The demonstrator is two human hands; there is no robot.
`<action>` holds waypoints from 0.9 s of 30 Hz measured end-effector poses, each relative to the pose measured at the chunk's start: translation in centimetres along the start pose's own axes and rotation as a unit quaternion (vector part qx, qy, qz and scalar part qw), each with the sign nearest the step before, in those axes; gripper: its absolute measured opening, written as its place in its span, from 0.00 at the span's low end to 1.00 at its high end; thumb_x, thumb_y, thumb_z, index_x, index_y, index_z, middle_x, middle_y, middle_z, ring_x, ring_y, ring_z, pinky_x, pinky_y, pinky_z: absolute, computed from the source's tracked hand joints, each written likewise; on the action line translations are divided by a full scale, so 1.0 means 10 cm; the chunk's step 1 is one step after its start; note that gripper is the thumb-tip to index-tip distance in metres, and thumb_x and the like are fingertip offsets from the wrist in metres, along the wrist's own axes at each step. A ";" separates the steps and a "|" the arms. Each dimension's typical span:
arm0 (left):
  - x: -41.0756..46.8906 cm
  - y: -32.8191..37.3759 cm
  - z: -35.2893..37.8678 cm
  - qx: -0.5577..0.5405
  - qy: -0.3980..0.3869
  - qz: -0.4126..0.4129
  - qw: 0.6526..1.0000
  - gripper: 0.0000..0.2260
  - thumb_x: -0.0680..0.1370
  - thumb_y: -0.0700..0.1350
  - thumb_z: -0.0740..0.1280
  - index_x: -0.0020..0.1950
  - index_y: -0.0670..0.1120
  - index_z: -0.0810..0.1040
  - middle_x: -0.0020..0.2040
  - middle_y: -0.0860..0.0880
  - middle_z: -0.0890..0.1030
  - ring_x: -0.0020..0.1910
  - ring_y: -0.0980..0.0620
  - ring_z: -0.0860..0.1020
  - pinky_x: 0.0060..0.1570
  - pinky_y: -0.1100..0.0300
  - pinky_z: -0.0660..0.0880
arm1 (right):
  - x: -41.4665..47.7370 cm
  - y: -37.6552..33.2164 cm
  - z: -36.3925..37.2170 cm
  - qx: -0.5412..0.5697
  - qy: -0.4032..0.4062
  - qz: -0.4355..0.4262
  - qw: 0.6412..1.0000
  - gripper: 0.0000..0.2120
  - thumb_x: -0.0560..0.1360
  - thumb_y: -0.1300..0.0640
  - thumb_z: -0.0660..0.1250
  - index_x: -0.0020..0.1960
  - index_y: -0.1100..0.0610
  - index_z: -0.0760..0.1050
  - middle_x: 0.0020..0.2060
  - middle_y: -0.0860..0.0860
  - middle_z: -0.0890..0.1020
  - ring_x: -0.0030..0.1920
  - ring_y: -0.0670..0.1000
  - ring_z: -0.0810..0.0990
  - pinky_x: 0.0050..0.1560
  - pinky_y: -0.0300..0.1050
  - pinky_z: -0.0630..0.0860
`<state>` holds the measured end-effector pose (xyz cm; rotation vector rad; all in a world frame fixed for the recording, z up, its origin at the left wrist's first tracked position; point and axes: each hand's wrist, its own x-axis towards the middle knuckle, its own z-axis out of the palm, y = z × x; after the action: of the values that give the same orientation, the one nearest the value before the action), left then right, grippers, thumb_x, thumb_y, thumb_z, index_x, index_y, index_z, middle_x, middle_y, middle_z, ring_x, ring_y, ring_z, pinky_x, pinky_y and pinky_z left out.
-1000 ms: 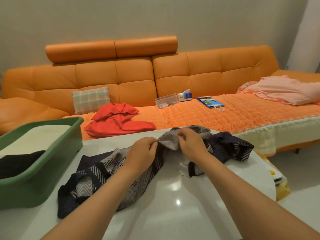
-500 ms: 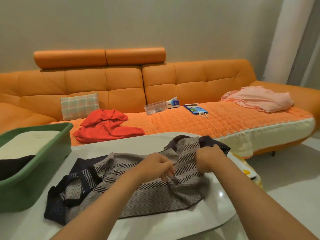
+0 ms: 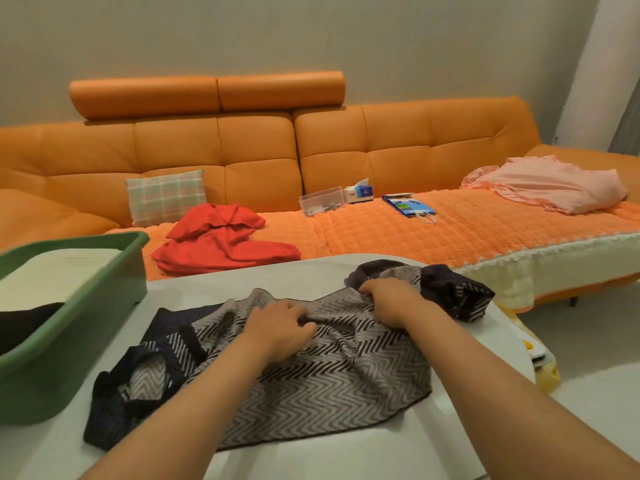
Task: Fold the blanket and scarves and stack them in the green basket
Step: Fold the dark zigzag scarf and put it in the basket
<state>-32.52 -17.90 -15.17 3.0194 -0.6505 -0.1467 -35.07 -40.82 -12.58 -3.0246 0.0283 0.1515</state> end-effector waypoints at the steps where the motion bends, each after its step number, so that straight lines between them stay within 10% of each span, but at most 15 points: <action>1: 0.04 0.02 -0.05 -0.015 0.039 -0.005 0.999 0.21 0.80 0.62 0.51 0.57 0.54 0.79 0.57 0.46 0.78 0.59 0.44 0.75 0.62 0.46 0.67 | 0.06 0.00 -0.03 0.016 0.009 -0.004 1.000 0.20 0.76 0.66 0.62 0.65 0.52 0.77 0.60 0.56 0.80 0.57 0.60 0.79 0.57 0.56 0.78; 3: 0.14 0.10 -0.12 -0.024 0.111 0.006 0.994 0.23 0.82 0.59 0.51 0.43 0.47 0.79 0.44 0.46 0.80 0.48 0.43 0.78 0.55 0.48 0.71 | 0.14 0.01 -0.10 0.036 0.034 0.001 0.999 0.17 0.75 0.69 0.62 0.59 0.55 0.80 0.57 0.57 0.82 0.56 0.60 0.81 0.57 0.58 0.79; 9: 0.50 0.54 -0.20 -0.103 0.109 0.079 0.986 0.15 0.83 0.53 0.59 0.67 0.52 0.77 0.63 0.51 0.80 0.62 0.47 0.76 0.57 0.51 0.74 | 0.18 0.20 -0.07 -0.081 0.073 0.015 0.994 0.23 0.80 0.64 0.61 0.70 0.45 0.73 0.64 0.55 0.76 0.59 0.58 0.76 0.51 0.51 0.75; 14: 0.65 0.70 -0.18 -0.063 0.151 0.046 0.985 0.11 0.81 0.51 0.62 0.57 0.50 0.81 0.55 0.49 0.80 0.56 0.46 0.77 0.51 0.53 0.74 | 0.19 0.33 -0.06 -0.111 0.125 0.037 0.985 0.08 0.79 0.59 0.66 0.52 0.54 0.83 0.51 0.54 0.80 0.50 0.56 0.74 0.49 0.50 0.76; 21: 0.80 0.74 -0.46 -0.442 0.222 0.034 0.868 0.06 0.82 0.43 0.64 0.53 0.48 0.80 0.50 0.47 0.82 0.37 0.55 0.82 0.38 0.60 0.79 | 0.29 0.54 -0.22 0.227 0.340 0.191 0.892 0.10 0.79 0.58 0.62 0.48 0.60 0.82 0.39 0.54 0.82 0.36 0.55 0.78 0.31 0.42 0.69; 27: 0.66 0.60 -0.14 -0.288 0.242 0.088 0.922 0.14 0.81 0.35 0.59 0.62 0.48 0.76 0.63 0.51 0.74 0.56 0.51 0.76 0.56 0.53 0.74 | 0.27 0.25 -0.09 0.170 0.196 0.155 0.953 0.34 0.79 0.61 0.63 0.80 0.57 0.52 0.76 0.58 0.62 0.73 0.60 0.64 0.69 0.54 0.68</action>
<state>-28.82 -26.06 -13.89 2.2859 -0.6711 0.3468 -32.36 -43.40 -12.26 -2.6346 0.5081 -0.3900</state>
